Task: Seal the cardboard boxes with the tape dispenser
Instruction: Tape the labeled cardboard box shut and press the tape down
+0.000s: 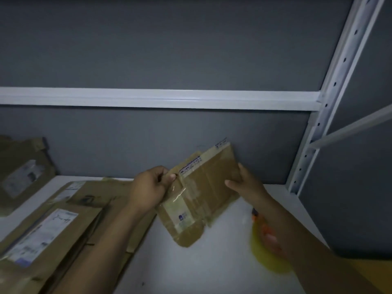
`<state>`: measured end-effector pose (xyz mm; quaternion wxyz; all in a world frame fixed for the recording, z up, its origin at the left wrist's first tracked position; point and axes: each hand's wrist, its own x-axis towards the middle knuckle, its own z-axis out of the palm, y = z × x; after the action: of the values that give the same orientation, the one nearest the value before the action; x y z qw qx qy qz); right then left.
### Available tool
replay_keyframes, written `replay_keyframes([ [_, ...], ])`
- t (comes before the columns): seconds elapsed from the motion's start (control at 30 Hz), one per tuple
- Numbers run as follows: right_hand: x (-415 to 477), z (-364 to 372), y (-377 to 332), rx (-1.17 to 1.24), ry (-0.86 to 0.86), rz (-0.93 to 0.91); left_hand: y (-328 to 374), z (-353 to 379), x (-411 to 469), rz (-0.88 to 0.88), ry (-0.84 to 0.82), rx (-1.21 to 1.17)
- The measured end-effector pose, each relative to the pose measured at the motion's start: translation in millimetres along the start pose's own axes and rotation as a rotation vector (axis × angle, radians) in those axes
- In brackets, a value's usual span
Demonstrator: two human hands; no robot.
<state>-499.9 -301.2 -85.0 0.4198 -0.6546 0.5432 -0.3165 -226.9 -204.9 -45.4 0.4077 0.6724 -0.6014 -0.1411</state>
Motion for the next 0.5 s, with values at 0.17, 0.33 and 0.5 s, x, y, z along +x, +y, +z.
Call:
replay_keyframes([
  [0.17, -18.1, 25.7, -1.2, 0.241, 0.159, 0.211, -1.6, 6.1, -6.5, -0.097, 0.087, -0.190],
  [0.33, -30.1, 43.5, 10.3, 0.707, 0.010, 0.312, -16.7, 14.5, -8.6, -0.259, 0.120, -0.353],
  [0.5, -32.5, 38.8, -7.1, 0.766, 0.153, 0.102, -27.5, 28.0, -20.0, -0.139, 0.362, 0.042],
])
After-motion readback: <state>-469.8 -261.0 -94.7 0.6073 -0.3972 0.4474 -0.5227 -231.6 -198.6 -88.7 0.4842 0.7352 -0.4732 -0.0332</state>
